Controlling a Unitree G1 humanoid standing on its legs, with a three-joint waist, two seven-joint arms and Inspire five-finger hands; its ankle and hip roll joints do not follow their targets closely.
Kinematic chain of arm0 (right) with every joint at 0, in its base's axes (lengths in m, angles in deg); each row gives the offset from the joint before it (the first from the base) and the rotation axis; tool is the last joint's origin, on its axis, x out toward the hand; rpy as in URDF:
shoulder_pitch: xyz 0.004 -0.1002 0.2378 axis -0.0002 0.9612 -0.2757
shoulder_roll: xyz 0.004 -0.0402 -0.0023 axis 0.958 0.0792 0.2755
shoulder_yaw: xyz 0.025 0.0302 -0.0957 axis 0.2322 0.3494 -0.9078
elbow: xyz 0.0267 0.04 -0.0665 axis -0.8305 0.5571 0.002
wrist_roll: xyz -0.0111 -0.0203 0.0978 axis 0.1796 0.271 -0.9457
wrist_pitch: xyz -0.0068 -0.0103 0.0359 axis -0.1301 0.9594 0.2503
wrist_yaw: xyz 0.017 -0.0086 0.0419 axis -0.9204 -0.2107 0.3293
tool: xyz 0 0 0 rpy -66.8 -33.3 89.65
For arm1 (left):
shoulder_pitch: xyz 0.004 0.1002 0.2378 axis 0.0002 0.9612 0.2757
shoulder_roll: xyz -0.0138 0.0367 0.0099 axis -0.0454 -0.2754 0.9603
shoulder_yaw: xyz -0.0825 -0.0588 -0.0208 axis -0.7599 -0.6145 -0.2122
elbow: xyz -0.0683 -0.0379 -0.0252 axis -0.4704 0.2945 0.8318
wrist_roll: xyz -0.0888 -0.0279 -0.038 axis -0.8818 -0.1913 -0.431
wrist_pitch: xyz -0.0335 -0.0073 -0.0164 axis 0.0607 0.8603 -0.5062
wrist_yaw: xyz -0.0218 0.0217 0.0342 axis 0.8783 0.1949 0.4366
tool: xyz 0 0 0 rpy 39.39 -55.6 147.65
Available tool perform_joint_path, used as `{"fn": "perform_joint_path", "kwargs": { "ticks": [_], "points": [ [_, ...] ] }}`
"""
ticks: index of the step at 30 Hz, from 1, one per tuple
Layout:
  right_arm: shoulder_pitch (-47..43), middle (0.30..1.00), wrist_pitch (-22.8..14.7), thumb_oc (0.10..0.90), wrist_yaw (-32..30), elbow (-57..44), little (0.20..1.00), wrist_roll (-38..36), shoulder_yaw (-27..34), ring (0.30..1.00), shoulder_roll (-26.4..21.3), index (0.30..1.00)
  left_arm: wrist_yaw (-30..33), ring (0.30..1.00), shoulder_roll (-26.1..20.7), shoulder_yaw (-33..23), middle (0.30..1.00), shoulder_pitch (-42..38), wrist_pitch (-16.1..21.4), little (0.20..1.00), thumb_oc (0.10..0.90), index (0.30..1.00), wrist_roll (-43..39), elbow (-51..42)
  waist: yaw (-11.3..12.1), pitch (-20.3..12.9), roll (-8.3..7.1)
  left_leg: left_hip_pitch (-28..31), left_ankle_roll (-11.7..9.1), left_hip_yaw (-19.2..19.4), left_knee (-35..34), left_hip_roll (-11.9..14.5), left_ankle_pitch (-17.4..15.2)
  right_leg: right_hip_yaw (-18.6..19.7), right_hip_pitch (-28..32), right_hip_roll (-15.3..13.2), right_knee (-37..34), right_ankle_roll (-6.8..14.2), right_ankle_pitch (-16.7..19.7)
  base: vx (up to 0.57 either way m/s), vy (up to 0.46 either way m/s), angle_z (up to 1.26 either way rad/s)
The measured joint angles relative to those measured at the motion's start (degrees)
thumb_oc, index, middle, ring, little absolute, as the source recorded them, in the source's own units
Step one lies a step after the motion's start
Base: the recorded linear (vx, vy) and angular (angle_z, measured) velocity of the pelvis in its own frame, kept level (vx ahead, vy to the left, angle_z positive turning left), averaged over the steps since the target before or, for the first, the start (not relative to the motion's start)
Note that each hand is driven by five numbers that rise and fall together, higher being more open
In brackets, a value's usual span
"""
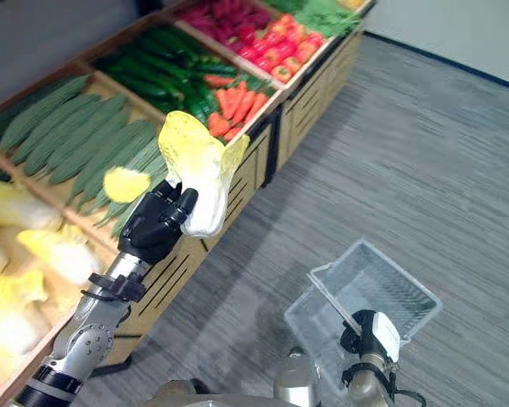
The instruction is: Get the vegetables into the basket
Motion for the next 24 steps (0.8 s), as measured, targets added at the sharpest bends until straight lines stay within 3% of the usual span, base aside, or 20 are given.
{"fn": "perform_joint_path", "kwargs": {
  "ticks": [1,5,7,15,18,19,21,22,23,24],
  "points": [
    [-0.25,0.3,0.23,0.4,0.07,0.96,0.3,-0.05,-0.01,0.3,-0.08,0.3,-0.14,0.3,0.44,-0.11,0.3,-0.12,0.02,0.3,0.4,0.3,0.15,-0.01,0.38,-0.11,0.21,0.82,-2.0,0.29,0.02,0.63,0.8,0.78,0.33,0.35,-0.38,0.11,-0.04,-0.01,-0.191,-0.26],
    [2.78,0.3,0.4,0.4,0.1,0.39,0.3,0.02,-0.44,0.3,0.14,0.3,0.47,0.3,0.33,0.12,0.3,-0.17,0.0,0.3,0.4,0.3,0.3,-0.06,-0.33,-0.65,-0.81,0.03,-1.46,-0.45,2.45,1.67,1.23,0.32,1.25,1.19,-1.11,0.27,-0.66,-0.01,-0.194,0.02],
    [3.66,0.3,0.35,0.4,0.14,0.52,0.3,0.04,-0.43,0.3,0.53,0.3,0.73,0.3,0.3,0.38,0.3,-0.13,0.0,0.3,0.4,0.3,0.33,-0.06,-0.48,-0.67,-0.79,0.13,-0.36,-0.32,2.46,2.1,2.01,0.84,1.35,1.76,-1.4,0.2,-0.67,-0.01,-0.185,-0.1],
    [3.72,0.3,-0.11,0.4,0.14,0.21,0.3,0.04,-0.42,0.3,0.71,0.3,1.97,0.3,0.48,3.86,0.3,-0.19,0.03,0.3,0.4,0.3,0.85,-0.06,-2.53,-0.61,-0.36,0.7,-0.13,0.17,2.05,3.33,4.74,1.49,1.72,3.4,-1.74,-0.78,-1.06,-0.01,-0.192,-0.04],
    [3.95,0.3,-0.16,0.4,0.14,0.07,0.3,0.03,-0.4,0.3,0.73,0.3,2.13,0.3,0.61,5.05,0.3,-0.2,0.04,0.3,0.4,0.3,0.93,-0.02,-3.51,-0.41,-0.02,1.05,-0.68,-0.68,2.26,4.59,7.41,1.84,2.48,4.74,-2.49,-1.87,-1.13,0.03,-0.125,-0.09],
    [3.85,0.3,-0.17,0.4,0.15,0.17,0.3,0.02,-0.37,0.3,0.76,0.3,2.19,0.3,0.57,5.04,0.3,-0.22,0.06,0.3,0.4,0.3,0.93,-0.04,-3.5,-0.31,-0.04,1.43,-1.01,-2.84,2.97,4.84,7.62,2.93,2.32,5.25,-2.85,-2.42,-1.3,0.03,-0.02,-0.47],
    [3.04,0.3,-0.64,0.4,0.12,0.53,0.3,0.0,-0.46,0.3,0.56,0.3,2.83,0.3,0.57,5.15,0.3,-0.32,0.21,0.3,0.4,0.3,0.93,-0.03,-1.7,0.06,-0.66,0.17,-1.52,-13.12,6.7,4.95,7.25,6.84,2.46,5.66,-2.98,-3.66,-0.77,0.07,0.027,-1.06],
    [1.36,0.3,-1.01,0.4,-0.09,1.23,0.3,-0.14,-0.14,0.3,-0.88,0.3,2.85,0.3,1.13,6.08,0.3,-0.85,0.8,0.3,0.4,0.3,1.96,-0.42,-0.09,0.18,-0.91,-0.45,-6.63,-34.37,-1.63,-3.35,0.95,12.58,1.23,4.82,-4.81,-4.82,0.05,0.14,0.011,-1.4],
    [0.19,0.3,-0.97,0.4,-0.08,2.32,0.3,-0.19,0.03,0.3,-1.63,0.3,2.75,0.3,1.07,6.7,0.3,-1.44,0.79,0.3,0.4,0.3,2.5,-0.74,0.44,0.65,-0.86,-1.27,-6.2,-38.7,-6.27,-6.0,0.61,14.77,1.1,4.45,-6.59,-4.88,1.34,0.16,0.011,-1.25],
    [-0.65,0.3,-0.84,0.4,-0.06,3.16,0.3,-0.23,0.22,0.3,-1.73,0.3,2.71,0.3,0.98,7.02,0.3,-1.62,0.78,0.3,0.4,0.3,2.99,-0.74,0.29,0.7,-0.79,-2.8,-5.25,-38.95,-7.38,-6.8,1.29,15.44,1.68,4.62,-8.39,-4.86,2.18,0.14,0.015,-0.8]
  ]
}}
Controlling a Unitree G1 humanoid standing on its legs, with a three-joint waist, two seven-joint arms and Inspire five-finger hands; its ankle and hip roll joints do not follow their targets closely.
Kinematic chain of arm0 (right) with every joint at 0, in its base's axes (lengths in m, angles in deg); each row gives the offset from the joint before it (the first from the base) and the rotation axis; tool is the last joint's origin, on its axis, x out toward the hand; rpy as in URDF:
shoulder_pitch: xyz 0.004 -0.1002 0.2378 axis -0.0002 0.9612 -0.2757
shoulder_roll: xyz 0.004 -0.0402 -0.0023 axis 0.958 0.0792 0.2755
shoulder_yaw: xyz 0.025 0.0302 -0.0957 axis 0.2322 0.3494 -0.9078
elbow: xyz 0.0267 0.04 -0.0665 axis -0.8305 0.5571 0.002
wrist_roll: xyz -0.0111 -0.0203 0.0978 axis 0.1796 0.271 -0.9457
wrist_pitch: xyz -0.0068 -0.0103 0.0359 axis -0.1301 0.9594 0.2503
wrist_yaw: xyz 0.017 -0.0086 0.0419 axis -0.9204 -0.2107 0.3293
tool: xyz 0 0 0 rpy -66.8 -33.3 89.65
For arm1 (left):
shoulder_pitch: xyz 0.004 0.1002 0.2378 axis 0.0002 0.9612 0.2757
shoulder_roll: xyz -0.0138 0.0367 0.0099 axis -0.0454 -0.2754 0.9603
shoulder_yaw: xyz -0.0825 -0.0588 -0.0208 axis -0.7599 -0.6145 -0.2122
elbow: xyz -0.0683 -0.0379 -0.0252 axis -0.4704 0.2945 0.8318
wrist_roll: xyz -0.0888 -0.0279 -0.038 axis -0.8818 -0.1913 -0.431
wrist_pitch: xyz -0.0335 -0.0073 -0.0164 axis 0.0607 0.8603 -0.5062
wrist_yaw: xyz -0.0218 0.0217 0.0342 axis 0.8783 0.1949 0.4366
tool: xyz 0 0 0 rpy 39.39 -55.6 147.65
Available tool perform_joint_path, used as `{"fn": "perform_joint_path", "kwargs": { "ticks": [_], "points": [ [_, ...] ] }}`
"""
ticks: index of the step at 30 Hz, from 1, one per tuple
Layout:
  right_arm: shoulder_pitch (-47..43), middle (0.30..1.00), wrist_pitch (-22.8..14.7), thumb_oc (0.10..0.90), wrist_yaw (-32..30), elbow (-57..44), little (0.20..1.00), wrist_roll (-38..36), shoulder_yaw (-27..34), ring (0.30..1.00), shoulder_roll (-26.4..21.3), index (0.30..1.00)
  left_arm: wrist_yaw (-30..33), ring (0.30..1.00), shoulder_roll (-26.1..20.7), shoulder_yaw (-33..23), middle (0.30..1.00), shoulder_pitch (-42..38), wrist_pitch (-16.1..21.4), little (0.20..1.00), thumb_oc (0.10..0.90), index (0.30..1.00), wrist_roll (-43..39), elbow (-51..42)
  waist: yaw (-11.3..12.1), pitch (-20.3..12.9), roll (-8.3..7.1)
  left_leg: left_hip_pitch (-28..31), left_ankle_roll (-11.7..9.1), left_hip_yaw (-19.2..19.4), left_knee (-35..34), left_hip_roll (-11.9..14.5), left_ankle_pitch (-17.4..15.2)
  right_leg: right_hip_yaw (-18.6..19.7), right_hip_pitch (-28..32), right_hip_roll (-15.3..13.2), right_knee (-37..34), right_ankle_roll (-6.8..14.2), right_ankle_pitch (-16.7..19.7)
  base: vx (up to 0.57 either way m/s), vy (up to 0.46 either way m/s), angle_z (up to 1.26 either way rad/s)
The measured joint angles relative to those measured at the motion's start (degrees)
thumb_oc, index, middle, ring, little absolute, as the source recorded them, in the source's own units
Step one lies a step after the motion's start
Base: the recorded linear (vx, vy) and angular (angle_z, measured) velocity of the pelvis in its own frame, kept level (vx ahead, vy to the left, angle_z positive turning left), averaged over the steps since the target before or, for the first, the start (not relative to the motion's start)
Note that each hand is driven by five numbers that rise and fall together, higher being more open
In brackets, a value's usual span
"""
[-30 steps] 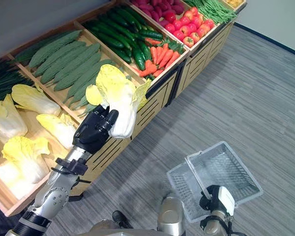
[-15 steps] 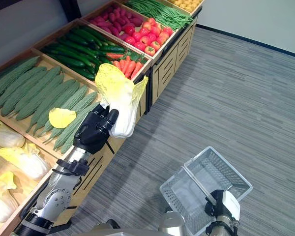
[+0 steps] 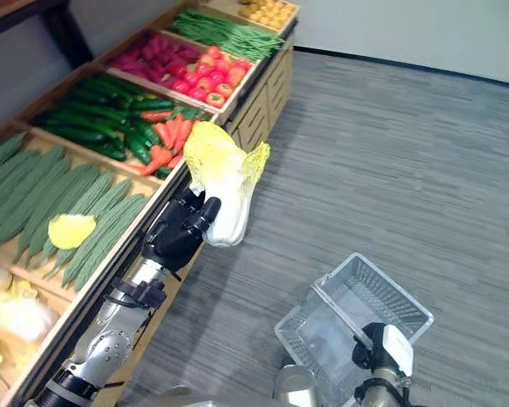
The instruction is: Get the vegetables into the basket
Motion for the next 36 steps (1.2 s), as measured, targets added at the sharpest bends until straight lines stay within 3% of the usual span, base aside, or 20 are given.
{"fn": "perform_joint_path", "kwargs": {
  "ticks": [1,2,3,4,5,7,8,11,12,18,22,29,36],
  "points": [
    [-0.44,0.3,0.03,0.4,-0.06,1.0,0.3,-0.17,-0.01,0.3,0.17,0.3,-0.02,0.3,-0.1,0.37,0.3,-0.19,-0.01,0.3,0.4,0.3,0.15,0.13,0.36,0.09,-0.02,-1.44,0.5,-2.79,-1.1,-0.93,0.89,1.79,0.91,0.57,-1.58,0.29,0.25,0.11,0.035,-1.17],
    [-0.44,0.3,-0.01,0.4,-0.06,1.79,0.3,-0.18,-0.42,0.3,-0.08,0.3,-0.21,0.3,-0.13,0.76,0.3,-0.27,0.0,0.3,0.4,0.3,0.14,0.17,2.47,0.37,0.04,-3.31,0.02,-8.35,-1.88,-2.78,1.68,5.67,0.85,1.22,-2.13,0.34,0.21,0.11,0.076,-1.45],
    [-0.17,0.3,-0.37,0.4,-0.05,2.03,0.3,-0.11,-0.65,0.3,-0.5,0.3,-0.25,0.3,-0.31,0.62,0.3,-0.11,0.05,0.3,0.4,0.3,0.07,0.14,2.91,0.58,0.26,-4.92,0.52,-8.33,0.48,-3.27,1.57,6.93,0.74,1.32,-2.08,0.48,0.14,0.1,0.136,-1.56],
    [0.06,0.3,-0.7,0.4,-0.1,1.89,0.3,-0.05,-0.96,0.3,-1.17,0.3,-0.2,0.3,-0.63,0.56,0.3,0.04,0.05,0.3,0.4,0.3,0.02,0.16,3.07,0.55,1.36,-6.36,1.54,-7.49,2.94,-3.31,1.76,8.01,1.43,2.07,-1.75,1.59,0.0,0.13,0.179,-1.13],
    [1.32,0.3,-1.03,0.4,-0.57,0.82,0.3,-0.02,-1.19,0.3,-2.59,0.3,-0.55,0.3,-0.85,0.48,0.3,-0.04,0.13,0.3,0.4,0.3,-0.07,-0.11,1.86,0.83,3.82,-7.38,4.1,-4.77,5.25,-1.09,3.27,8.92,2.86,3.78,-2.14,2.82,0.28,0.14,0.204,-0.98],
    [2.88,0.3,-1.23,0.4,-0.62,0.02,0.3,0.03,-1.5,0.3,-2.39,0.3,-0.89,0.3,-1.18,0.32,0.3,0.15,0.16,0.3,0.4,0.3,-0.17,-0.04,2.17,0.41,3.86,-6.85,4.12,-2.05,6.23,-1.42,4.11,11.54,2.65,3.23,-0.57,3.91,-1.14,0.12,0.191,-0.62],
    [4.41,0.3,-1.63,0.4,-0.62,-0.59,0.3,0.12,-1.62,0.3,-1.54,0.3,-1.24,0.3,-2.51,-0.16,0.3,-0.15,0.53,0.3,0.4,0.3,-0.58,-1.33,0.66,0.86,1.59,-5.92,4.54,-0.42,3.64,-3.69,4.27,12.21,1.08,0.38,0.47,4.7,-2.25,0.07,0.176,-0.28],
    [5.18,0.3,-1.42,0.4,-0.6,-0.68,0.3,0.1,-1.56,0.3,-0.32,0.3,-1.2,0.3,-4.4,-0.61,0.3,-0.31,0.64,0.3,0.4,0.3,-1.31,-1.14,0.24,1.32,0.4,-3.42,6.58,2.87,-0.16,-5.36,6.42,14.21,0.32,-1.63,0.64,7.35,-1.38,0.04,0.146,-0.41],
    [4.82,0.3,-1.5,0.4,-0.56,-0.96,0.3,0.09,-1.51,0.3,0.09,0.3,-1.2,0.3,-5.58,-1.39,0.3,0.23,0.68,0.3,0.4,0.3,-1.34,-1.1,0.93,1.38,0.29,-1.46,7.09,5.68,-1.99,-5.79,6.97,15.38,-0.35,-2.31,0.86,8.14,-1.38,0.02,0.117,-0.84],
    [1.79,0.3,-1.81,0.4,-0.44,-1.51,0.3,-0.05,-1.16,0.3,1.08,0.3,-1.29,0.3,-6.56,-3.01,0.3,0.73,1.0,0.3,0.4,0.3,-1.85,-0.92,1.05,1.42,0.17,2.46,6.71,11.5,-4.07,-5.48,6.25,14.55,1.51,-2.89,-2.45,9.13,-0.16,0.02,0.04,-0.46],
    [-1.24,0.3,-2.36,0.4,-0.42,2.89,0.3,-0.07,0.23,0.3,0.46,0.3,-2.47,0.3,-6.62,-2.83,0.3,0.76,0.99,0.3,0.4,0.3,-1.85,-0.89,0.99,1.37,0.21,4.19,5.76,11.71,-4.1,-3.85,5.58,12.9,4.28,-1.63,-5.2,8.26,0.91,0.04,-0.025,-0.1],
    [-2.11,0.3,-2.37,0.4,0.46,3.07,0.3,0.1,0.79,0.3,-8.33,0.3,-3.33,0.3,-6.85,-2.36,0.3,0.71,0.98,0.3,0.4,0.3,-1.5,-0.91,0.89,0.09,2.28,5.1,4.93,11.32,-4.12,-2.3,5.65,12.21,5.89,-0.13,-6.12,7.85,1.44,-0.01,-0.036,0.02],
    [-4.04,0.3,-2.81,0.4,2.56,-5.08,0.3,0.22,0.06,0.3,-15.3,0.3,-3.53,0.3,-10.04,4.58,0.3,-2.67,0.44,0.3,0.4,0.3,2.09,-1.27,0.84,-1.96,4.44,5.06,4.68,10.88,-4.4,-2.32,5.87,11.8,6.04,-0.17,-6.25,7.52,1.67,-0.01,-0.016,0.03]
  ]
}}
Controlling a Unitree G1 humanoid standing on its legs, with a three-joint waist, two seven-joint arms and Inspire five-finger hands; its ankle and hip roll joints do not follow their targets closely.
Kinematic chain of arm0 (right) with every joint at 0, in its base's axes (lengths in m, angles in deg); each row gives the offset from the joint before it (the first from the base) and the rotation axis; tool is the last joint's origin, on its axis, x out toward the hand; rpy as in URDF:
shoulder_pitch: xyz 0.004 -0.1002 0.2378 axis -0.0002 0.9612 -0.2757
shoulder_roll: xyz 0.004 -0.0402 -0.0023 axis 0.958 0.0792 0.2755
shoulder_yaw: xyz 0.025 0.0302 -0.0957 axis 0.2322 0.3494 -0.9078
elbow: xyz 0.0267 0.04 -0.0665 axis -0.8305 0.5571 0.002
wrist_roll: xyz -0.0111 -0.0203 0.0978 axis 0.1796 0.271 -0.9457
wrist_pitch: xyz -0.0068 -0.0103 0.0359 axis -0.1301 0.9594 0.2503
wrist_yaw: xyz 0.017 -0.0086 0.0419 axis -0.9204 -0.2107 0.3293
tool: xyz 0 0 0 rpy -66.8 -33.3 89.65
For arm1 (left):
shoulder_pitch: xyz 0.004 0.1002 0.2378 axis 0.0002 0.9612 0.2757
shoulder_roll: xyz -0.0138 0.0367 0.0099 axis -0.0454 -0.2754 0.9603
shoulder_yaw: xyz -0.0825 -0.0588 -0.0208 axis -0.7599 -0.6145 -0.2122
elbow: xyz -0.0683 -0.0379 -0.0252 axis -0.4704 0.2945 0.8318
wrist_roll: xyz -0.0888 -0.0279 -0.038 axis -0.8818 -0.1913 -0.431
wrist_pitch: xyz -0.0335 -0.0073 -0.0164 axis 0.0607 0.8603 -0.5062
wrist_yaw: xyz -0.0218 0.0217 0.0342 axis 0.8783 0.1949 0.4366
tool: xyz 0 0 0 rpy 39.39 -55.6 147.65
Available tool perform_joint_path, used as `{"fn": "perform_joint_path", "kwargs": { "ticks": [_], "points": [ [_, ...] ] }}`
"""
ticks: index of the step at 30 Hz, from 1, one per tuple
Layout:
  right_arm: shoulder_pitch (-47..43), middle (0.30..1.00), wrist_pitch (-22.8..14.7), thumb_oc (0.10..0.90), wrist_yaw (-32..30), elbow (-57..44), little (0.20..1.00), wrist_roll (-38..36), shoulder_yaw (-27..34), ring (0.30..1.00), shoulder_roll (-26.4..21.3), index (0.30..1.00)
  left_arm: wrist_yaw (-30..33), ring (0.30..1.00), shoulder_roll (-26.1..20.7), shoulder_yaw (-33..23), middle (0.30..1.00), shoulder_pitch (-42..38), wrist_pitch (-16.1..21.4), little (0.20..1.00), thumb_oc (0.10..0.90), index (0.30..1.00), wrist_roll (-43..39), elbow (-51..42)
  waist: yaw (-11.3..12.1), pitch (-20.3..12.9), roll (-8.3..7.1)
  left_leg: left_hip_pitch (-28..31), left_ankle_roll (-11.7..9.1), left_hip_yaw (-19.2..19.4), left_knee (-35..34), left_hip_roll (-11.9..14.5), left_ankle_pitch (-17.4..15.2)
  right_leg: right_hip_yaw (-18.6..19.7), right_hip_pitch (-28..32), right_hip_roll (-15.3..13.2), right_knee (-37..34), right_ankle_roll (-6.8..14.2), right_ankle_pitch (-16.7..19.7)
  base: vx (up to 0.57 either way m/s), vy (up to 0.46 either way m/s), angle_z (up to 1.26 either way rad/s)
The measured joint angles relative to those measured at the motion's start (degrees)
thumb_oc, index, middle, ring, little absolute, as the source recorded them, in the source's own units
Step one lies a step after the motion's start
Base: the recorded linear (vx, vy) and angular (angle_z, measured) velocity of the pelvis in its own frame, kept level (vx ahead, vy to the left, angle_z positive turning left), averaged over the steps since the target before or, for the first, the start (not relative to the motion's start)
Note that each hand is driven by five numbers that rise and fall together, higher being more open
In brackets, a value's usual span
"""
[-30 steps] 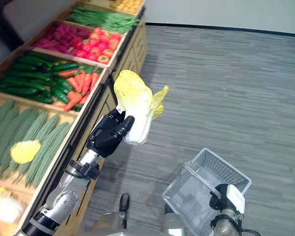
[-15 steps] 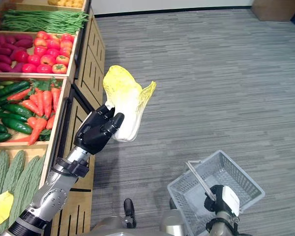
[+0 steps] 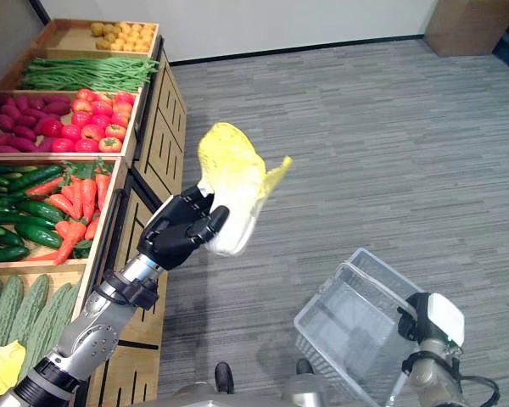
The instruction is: Get the vegetables into the basket
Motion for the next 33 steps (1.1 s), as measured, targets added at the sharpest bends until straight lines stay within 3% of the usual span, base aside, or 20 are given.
{"fn": "perform_joint_path", "kwargs": {
  "ticks": [7,10,12,13,16,19,22,28,33],
  "points": [
    [-2.86,0.3,0.11,0.4,4.92,-7.88,0.3,-0.72,-4.78,0.3,-3.07,0.3,-0.94,0.3,-3.05,7.06,0.3,-6.5,-1.95,0.3,0.4,0.3,4.48,-1.41,-0.6,-0.44,0.3,-0.09,-0.01,-0.02,0.25,0.16,0.33,-0.02,-0.09,0.19,0.12,-0.21,0.16,-0.01,-0.015,0.0],
    [-12.81,0.3,-0.8,0.4,7.08,-7.93,0.3,-0.81,-10.01,0.3,-3.83,0.3,-2.82,0.3,-4.19,11.0,0.3,-12.01,-2.51,0.3,0.4,0.3,4.65,-2.5,-0.14,-1.05,1.08,-0.09,-0.01,-0.16,0.26,0.18,0.4,-0.22,-0.1,0.21,0.13,-0.24,0.19,-0.03,-0.012,-0.01],
    [-23.84,0.3,-0.23,0.4,9.73,-6.32,0.3,-0.71,-20.94,0.3,-5.8,0.3,-2.91,0.3,-10.25,14.93,0.3,-16.82,-2.56,0.3,0.4,0.3,5.58,-2.9,0.05,-1.05,1.1,0.02,0.0,2.84,0.27,0.59,0.39,1.91,-1.95,0.43,0.23,-0.09,0.99,0.0,-0.022,-0.6],
    [-27.3,0.3,-1.26,0.4,10.85,-6.47,0.3,-0.69,-23.11,0.3,-5.78,0.3,-3.68,0.3,-12.83,17.86,0.3,-19.97,-2.72,0.3,0.4,0.3,7.04,-3.39,0.86,-1.06,1.1,0.11,-0.03,4.05,0.27,0.85,0.36,1.95,-2.43,0.38,0.19,0.07,1.41,0.03,-0.021,-0.54],
    [-28.11,0.3,-2.6,0.4,12.92,-7.46,0.3,-1.48,-23.36,0.3,-6.67,0.3,-6.57,0.3,-9.86,24.16,0.3,-23.59,-3.18,0.3,0.4,0.3,8.93,-4.45,1.53,-1.1,1.09,0.39,-0.23,1.83,0.25,0.98,0.5,-1.0,-0.81,0.6,0.18,-0.19,1.41,0.03,0.001,0.23],
    [-29.3,0.3,-2.41,0.4,16.19,-7.17,0.3,-3.71,-26.88,0.3,-5.91,0.3,-8.98,0.3,-9.76,28.91,0.3,-26.8,-3.88,0.3,0.4,0.3,9.14,-6.17,1.61,-1.12,1.12,0.23,-0.33,0.36,0.25,0.73,0.67,-2.21,-0.25,0.46,0.17,-0.41,1.27,0.02,0.009,0.24],
    [-34.07,0.3,-1.05,0.4,18.77,-0.89,0.3,-8.37,-28.9,0.3,-0.11,0.3,-10.23,0.3,-9.47,32.08,0.3,-29.37,-4.58,0.3,0.4,0.3,9.2,-6.08,1.25,-1.15,1.18,0.01,-0.24,0.45,0.25,0.65,0.81,-2.03,-0.63,0.33,0.18,-0.49,1.33,0.0,0.008,-0.01],
    [-34.47,0.3,-0.19,0.4,19.17,-7.49,0.3,-15.96,-28.95,0.3,2.2,0.3,-7.85,0.3,-2.98,30.73,0.3,-28.25,-4.43,0.3,0.4,0.3,15.59,3.03,1.47,-1.16,1.19,-0.73,-0.22,0.55,0.26,0.75,0.85,-2.03,-1.37,0.51,0.19,-0.5,1.34,0.01,0.003,0.0],
    [-34.67,0.3,0.58,0.4,19.48,-10.83,0.3,-17.77,-28.95,0.3,2.28,0.3,-4.96,0.3,-0.8,30.23,0.3,-27.19,-4.02,0.3,0.4,0.3,21.78,8.66,1.36,-1.15,1.17,-0.67,-0.22,0.64,0.26,0.92,0.85,-1.97,-1.36,0.77,0.19,-0.5,1.34,0.0,0.0,0.0]
  ]
}}
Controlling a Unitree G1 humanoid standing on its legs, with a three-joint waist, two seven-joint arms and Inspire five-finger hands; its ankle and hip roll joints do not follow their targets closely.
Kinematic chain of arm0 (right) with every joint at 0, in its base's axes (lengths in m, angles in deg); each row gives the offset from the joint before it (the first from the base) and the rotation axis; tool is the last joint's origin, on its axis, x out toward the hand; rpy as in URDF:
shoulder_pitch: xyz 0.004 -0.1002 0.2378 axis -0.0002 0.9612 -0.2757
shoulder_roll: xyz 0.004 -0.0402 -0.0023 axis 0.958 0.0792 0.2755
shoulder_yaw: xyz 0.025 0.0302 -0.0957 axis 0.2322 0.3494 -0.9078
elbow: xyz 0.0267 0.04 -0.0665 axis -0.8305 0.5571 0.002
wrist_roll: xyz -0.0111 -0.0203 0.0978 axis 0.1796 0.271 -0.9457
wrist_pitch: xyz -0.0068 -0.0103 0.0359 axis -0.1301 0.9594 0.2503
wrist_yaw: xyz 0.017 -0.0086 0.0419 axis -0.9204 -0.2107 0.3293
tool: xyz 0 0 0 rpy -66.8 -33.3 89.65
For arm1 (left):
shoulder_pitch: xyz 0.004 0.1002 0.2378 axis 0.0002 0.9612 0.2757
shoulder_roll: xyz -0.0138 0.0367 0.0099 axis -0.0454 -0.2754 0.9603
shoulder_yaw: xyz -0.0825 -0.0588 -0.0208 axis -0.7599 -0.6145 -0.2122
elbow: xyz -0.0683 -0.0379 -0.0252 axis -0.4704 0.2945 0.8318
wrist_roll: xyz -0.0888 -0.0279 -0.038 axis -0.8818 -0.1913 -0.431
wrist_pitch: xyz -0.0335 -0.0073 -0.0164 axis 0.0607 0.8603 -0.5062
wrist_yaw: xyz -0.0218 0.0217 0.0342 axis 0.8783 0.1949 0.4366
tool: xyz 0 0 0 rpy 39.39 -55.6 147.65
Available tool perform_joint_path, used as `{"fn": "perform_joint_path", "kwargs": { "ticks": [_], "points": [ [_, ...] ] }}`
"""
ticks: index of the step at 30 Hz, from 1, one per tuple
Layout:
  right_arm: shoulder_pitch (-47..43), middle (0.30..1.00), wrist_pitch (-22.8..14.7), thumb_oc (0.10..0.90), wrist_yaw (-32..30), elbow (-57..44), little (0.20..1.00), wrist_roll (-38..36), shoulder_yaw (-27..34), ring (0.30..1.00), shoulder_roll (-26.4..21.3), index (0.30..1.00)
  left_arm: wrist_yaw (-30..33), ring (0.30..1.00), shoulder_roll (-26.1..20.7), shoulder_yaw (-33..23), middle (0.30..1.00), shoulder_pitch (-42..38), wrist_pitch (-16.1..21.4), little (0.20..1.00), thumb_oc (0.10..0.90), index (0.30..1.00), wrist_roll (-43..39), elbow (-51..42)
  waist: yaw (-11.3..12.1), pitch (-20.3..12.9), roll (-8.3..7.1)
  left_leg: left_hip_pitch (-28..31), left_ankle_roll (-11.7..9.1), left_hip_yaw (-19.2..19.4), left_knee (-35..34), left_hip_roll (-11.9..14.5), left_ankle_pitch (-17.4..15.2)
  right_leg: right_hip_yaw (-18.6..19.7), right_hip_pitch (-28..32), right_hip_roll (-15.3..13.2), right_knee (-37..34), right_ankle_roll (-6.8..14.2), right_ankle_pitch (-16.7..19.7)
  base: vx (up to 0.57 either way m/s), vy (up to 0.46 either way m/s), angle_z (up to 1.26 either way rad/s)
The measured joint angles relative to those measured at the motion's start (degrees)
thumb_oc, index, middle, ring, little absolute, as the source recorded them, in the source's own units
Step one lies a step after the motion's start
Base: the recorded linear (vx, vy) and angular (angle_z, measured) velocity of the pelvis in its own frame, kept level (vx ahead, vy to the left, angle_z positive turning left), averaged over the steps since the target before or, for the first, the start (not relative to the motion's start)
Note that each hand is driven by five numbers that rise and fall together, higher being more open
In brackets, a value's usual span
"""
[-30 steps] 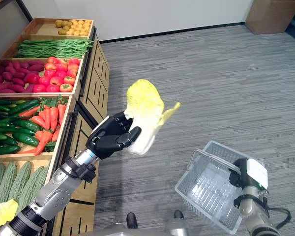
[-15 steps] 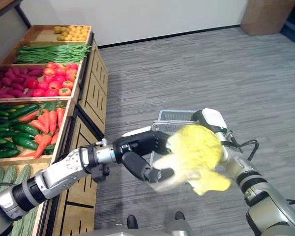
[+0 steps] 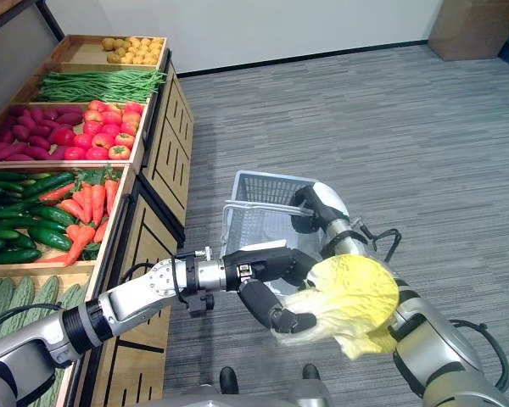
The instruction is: Get the vegetables into the basket
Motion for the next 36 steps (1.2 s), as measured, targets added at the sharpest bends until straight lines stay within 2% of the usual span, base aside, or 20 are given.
{"fn": "perform_joint_path", "kwargs": {
  "ticks": [6,9,12,20,31,36],
  "points": [
    [-0.11,0.3,1.33,0.4,1.27,-2.92,0.3,-0.95,-0.66,0.3,-0.18,0.3,2.17,0.3,5.55,-2.03,0.3,4.33,0.17,0.3,0.4,0.3,5.41,9.87,-0.82,0.04,-0.06,-0.02,0.0,0.22,-0.01,0.04,-0.01,0.31,-0.2,-0.04,-0.02,-0.02,0.01,0.0,-0.002,-0.01],
    [-0.11,0.3,2.14,0.4,2.42,-4.35,0.3,-1.34,-1.68,0.3,-0.37,0.3,3.75,0.3,6.28,-2.74,0.3,4.48,0.01,0.3,0.4,0.3,7.84,12.69,-1.42,0.07,-0.11,0.0,0.0,0.29,-0.02,0.09,-0.01,0.4,-0.23,-0.02,-0.01,-0.03,0.02,0.0,0.0,0.0],
    [-0.1,0.3,3.23,0.4,4.58,-8.13,0.3,-1.64,-3.75,0.3,-1.81,0.3,6.0,0.3,10.32,-7.82,0.3,6.52,-0.07,0.3,0.4,0.3,9.25,18.05,-1.98,0.09,-0.14,0.01,0.0,0.77,-0.02,0.2,-0.01,0.64,-0.34,0.0,-0.02,-0.05,0.04,0.02,-0.013,-0.04],
    [-0.03,0.3,3.45,0.4,8.18,-13.83,0.3,-1.64,-4.94,0.3,-3.78,0.3,9.88,0.3,10.81,-13.12,0.3,7.46,-0.06,0.3,0.4,0.3,11.02,20.85,-2.53,0.13,-0.21,0.15,0.0,1.1,-0.02,0.37,-0.01,0.92,-0.38,0.17,-0.04,-0.13,0.09,0.0,0.0,0.0],
    [1.17,0.3,3.45,0.4,11.38,-17.02,0.3,-1.48,-4.89,0.3,-5.96,0.3,14.54,0.3,12.34,-17.42,0.3,9.0,1.02,0.3,0.4,0.3,29.99,32.33,-2.95,0.42,-0.69,0.33,-0.01,1.41,-0.03,0.93,-0.01,1.12,-0.35,0.69,-0.06,-0.22,0.16,0.0,0.0,0.0],
    [1.86,0.3,3.47,0.4,11.53,-17.28,0.3,-1.48,-4.61,0.3,-6.06,0.3,14.91,0.3,13.37,-18.7,0.3,9.88,2.05,0.3,0.4,0.3,35.31,35.07,-2.94,0.59,-0.96,0.41,-0.02,1.42,-0.03,0.99,0.0,1.12,-0.26,0.75,-0.05,-0.23,0.16,0.0,0.0,0.0]
  ]
}}
